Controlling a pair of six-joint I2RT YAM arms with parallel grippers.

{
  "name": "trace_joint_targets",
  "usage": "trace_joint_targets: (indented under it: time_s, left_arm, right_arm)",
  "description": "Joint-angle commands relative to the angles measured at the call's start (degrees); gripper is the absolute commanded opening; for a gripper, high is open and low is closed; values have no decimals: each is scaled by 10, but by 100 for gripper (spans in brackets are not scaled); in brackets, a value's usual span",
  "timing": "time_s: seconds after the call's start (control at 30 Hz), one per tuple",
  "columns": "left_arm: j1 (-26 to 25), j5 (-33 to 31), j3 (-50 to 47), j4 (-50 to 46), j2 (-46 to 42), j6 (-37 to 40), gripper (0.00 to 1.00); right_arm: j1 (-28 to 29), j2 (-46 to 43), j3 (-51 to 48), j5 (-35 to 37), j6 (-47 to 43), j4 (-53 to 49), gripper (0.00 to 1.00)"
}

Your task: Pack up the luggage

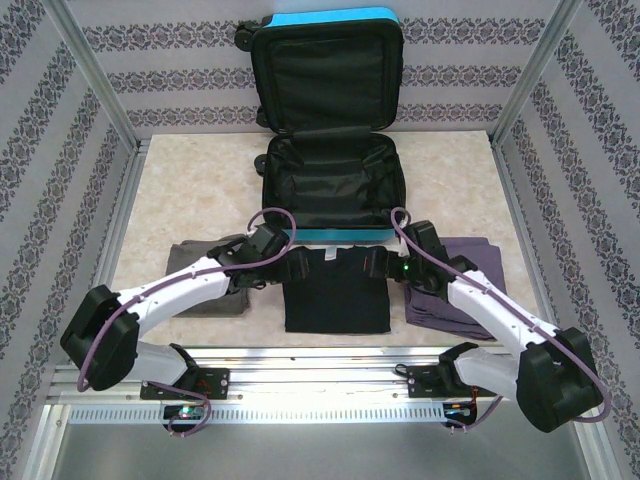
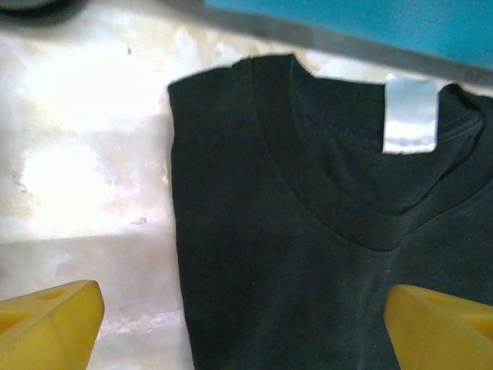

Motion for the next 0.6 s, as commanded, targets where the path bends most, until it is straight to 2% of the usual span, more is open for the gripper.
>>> trace_joint_targets:
  time_s: [0.0,0.27,0.57]
  left_arm:
    - [-7,41,5,11,26,-24,94]
    - [-10,89,11,24,88,-29,91]
    - [-15,120,15,53,126,-32,90]
  right_arm:
    - [13,-5,-19,-11,35,-8,84]
    - [36,21,-31,-19,52,4,81]
    - [49,93,-20,-8,57,4,78]
